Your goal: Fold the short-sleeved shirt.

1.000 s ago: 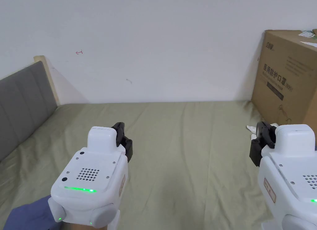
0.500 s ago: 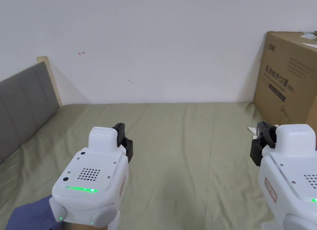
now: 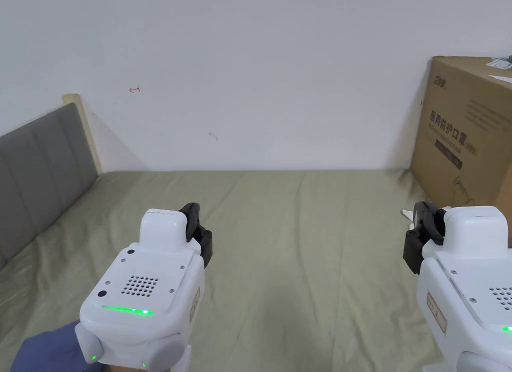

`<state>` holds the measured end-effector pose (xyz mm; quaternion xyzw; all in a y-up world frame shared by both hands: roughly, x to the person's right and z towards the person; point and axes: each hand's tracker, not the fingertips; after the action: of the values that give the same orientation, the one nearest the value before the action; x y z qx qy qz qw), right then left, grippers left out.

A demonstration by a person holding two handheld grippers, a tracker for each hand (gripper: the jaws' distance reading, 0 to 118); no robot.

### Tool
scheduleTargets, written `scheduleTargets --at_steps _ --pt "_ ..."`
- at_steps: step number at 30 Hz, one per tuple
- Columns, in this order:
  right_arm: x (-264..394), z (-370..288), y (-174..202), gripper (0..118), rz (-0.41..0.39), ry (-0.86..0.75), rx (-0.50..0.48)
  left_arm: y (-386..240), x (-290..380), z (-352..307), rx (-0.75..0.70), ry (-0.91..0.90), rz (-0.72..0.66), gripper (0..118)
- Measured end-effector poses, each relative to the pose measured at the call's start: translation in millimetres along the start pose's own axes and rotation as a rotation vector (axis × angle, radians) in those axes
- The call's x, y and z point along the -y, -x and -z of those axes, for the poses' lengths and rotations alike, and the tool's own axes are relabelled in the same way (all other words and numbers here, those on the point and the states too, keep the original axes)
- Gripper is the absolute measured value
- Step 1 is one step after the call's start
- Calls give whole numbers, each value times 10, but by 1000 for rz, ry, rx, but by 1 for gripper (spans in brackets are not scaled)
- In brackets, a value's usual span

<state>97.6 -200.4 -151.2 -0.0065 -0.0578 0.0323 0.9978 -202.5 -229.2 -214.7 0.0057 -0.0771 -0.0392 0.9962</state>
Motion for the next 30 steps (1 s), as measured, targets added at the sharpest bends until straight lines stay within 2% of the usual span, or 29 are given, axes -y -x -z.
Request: scheduleTargets --at_steps 26,27,28,29,30 --pt "7 20 12 6 5 1 -2 59 5 -9 -25 -1 -4 6" --pt "7 21 10 12 6 0 -1 57 7 -10 -34 -6 -3 8" --pt "6 23 6 19 6 0 -1 58 14 -12 -39 -10 -3 19" --pt "5 25 -7 25 8 5 -7 65 20 -17 -41 -19 -6 47" --pt "4 32 -15 29 8 11 -12 75 29 -31 -42 -36 -15 60"
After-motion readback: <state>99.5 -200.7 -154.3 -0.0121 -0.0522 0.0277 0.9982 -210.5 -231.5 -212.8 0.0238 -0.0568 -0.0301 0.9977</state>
